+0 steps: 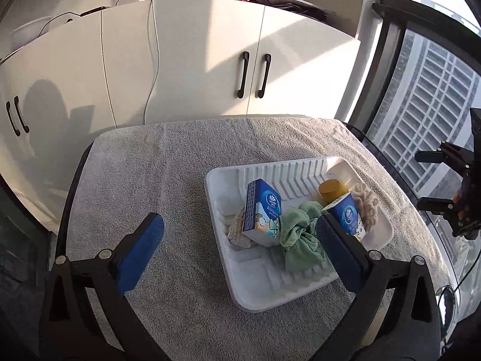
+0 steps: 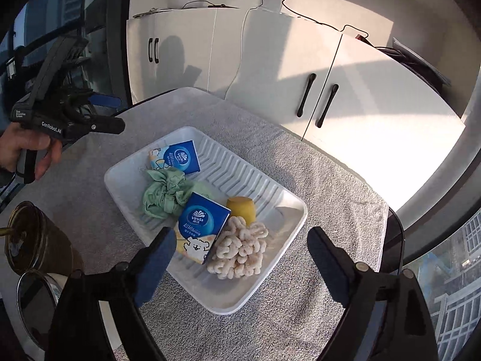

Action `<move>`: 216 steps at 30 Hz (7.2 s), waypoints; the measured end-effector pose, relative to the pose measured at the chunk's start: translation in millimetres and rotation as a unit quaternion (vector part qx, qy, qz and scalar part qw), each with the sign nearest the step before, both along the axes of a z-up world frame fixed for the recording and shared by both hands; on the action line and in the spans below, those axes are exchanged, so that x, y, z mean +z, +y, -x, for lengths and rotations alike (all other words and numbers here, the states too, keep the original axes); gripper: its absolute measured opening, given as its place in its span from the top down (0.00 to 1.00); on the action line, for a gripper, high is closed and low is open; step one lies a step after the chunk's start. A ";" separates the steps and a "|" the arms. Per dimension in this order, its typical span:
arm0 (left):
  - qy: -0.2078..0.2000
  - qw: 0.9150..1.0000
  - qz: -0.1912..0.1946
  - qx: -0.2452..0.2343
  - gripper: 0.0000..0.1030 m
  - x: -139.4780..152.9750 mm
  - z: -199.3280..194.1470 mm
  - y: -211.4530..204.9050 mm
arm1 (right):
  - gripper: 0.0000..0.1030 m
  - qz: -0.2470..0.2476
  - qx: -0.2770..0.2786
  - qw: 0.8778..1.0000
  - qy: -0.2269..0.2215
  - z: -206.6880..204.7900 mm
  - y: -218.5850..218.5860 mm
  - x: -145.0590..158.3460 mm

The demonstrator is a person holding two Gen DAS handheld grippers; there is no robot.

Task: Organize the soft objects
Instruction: 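Move both open tools back toward the yellow sponges on the table, then grasp a yellow sponge with the left tool while the right tool grasps the tan egg sponge, then carry the yellow sponge and tan egg sponge over the white tray, then open both tools to drop the sponges into the tray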

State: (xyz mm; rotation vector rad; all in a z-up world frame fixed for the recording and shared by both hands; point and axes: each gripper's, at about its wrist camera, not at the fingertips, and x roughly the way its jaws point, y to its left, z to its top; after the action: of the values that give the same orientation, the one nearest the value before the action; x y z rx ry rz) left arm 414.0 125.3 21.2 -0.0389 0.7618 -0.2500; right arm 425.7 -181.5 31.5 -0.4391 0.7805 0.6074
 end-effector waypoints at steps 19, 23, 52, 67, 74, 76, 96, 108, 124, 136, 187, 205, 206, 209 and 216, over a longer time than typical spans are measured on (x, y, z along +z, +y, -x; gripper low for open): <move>-0.110 0.992 -0.002 0.057 0.00 40.0 143.4 8.1 | 0.00 -0.087 -0.079 0.989 -0.088 125.0 -64.0 58.2; -0.126 0.991 -0.003 0.050 0.00 36.6 176.3 2.2 | 0.00 -0.111 -0.088 0.985 -0.094 159.5 -72.1 58.3; -0.008 1.000 0.005 -0.006 0.00 -71.0 322.2 -103.6 | 0.00 -0.050 -0.122 0.991 0.011 292.8 -24.7 -94.6; 0.084 0.995 -0.039 0.043 0.00 -108.3 279.5 -115.4 | 0.10 -0.024 -0.105 0.993 0.039 277.7 -14.1 -118.7; 0.089 0.993 -0.042 0.058 0.00 -105.3 277.2 -113.9 | 0.11 -0.006 -0.087 0.996 0.029 275.2 -3.9 -114.5; 0.088 0.994 -0.040 0.061 0.02 -104.6 276.7 -112.5 | 0.20 -0.006 -0.081 0.996 0.037 272.6 -2.1 -117.2; 0.029 0.999 -0.008 0.027 0.49 -90.0 310.3 -92.3 | 0.65 -0.067 -0.100 0.992 0.043 317.6 -12.9 -97.5; 0.002 1.000 0.008 0.014 0.49 -71.0 338.2 -78.6 | 0.65 -0.096 -0.125 0.987 0.044 343.5 -24.0 -79.8; -0.042 0.999 0.025 0.014 0.49 -22.2 355.1 -64.2 | 0.65 -0.112 -0.125 0.986 0.007 349.8 -32.6 -32.4; -0.112 0.994 -0.014 0.016 0.49 68.8 293.4 -20.2 | 0.65 -0.088 -0.127 0.984 -0.085 288.1 -68.9 60.7; 0.113 0.984 -0.079 -0.109 0.35 -67.6 -95.7 -119.5 | 0.55 0.016 -0.072 0.989 0.131 -108.3 45.4 -81.7; 0.041 0.997 -0.014 -0.069 0.00 -16.1 -62.3 -80.9 | 0.03 -0.027 -0.091 0.988 0.119 -75.6 15.1 -57.3; 0.034 0.997 -0.012 -0.061 0.00 -11.1 -58.4 -75.5 | 0.00 -0.033 -0.093 0.988 0.115 -71.7 10.6 -53.2; 0.004 0.999 -0.020 -0.033 0.00 7.1 -40.6 -55.7 | 0.00 -0.044 -0.114 0.988 0.100 -59.5 -6.8 -39.5; -0.063 0.998 -0.017 0.006 0.00 41.9 18.7 -10.9 | 0.00 -0.102 -0.161 0.981 0.029 -15.4 -51.5 12.2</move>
State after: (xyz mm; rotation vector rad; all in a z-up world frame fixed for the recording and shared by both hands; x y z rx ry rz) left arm 395.4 114.4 63.1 0.0042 0.6403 -0.2254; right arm 441.1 -233.1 43.7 -0.1024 0.8140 0.3921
